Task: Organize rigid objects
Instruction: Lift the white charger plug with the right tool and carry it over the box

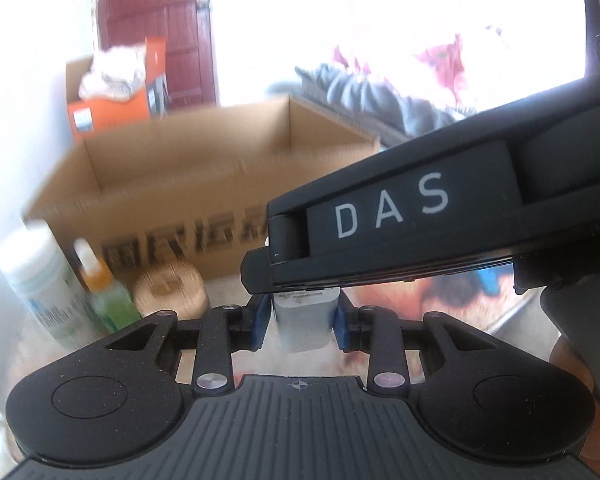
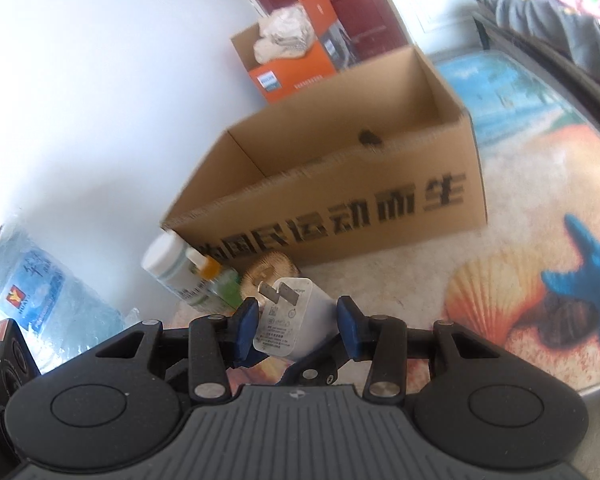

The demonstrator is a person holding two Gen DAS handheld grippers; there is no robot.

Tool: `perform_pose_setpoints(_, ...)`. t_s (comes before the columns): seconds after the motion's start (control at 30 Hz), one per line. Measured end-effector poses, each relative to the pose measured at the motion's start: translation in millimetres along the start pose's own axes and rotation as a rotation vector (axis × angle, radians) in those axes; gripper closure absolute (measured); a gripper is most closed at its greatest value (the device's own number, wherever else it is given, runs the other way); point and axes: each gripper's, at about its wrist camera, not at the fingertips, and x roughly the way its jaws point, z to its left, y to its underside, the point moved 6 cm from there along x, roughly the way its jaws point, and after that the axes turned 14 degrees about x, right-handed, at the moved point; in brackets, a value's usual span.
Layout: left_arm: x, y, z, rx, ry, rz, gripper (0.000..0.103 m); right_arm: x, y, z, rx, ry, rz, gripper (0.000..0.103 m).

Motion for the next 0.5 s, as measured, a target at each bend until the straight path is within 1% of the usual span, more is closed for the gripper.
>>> perform_pose_setpoints(0.17,-20.6,-38.1,21.1,0.033,-0.054,-0.078,0.072,-15.9,-30.1,35.0,-0.084,-0.047,-0.072,0.056)
perform_pose_setpoints(0.3,-20.0,-68.1,44.8,0.035,-0.074,-0.1,0.071,-13.5,-63.6,54.8,-0.123,-0.075,-0.089,0.056)
perform_pose_setpoints(0.4,-3.6,-88.1,63.3,0.028,-0.067,-0.074,0.071,2.8,-91.8,62.1,-0.136,-0.08,-0.069,0.056)
perform_pose_setpoints(0.5,29.6,-103.4,81.7,0.005,-0.038,-0.003,0.071,30.6,-119.4,60.8,-0.13,-0.056,-0.013,0.056)
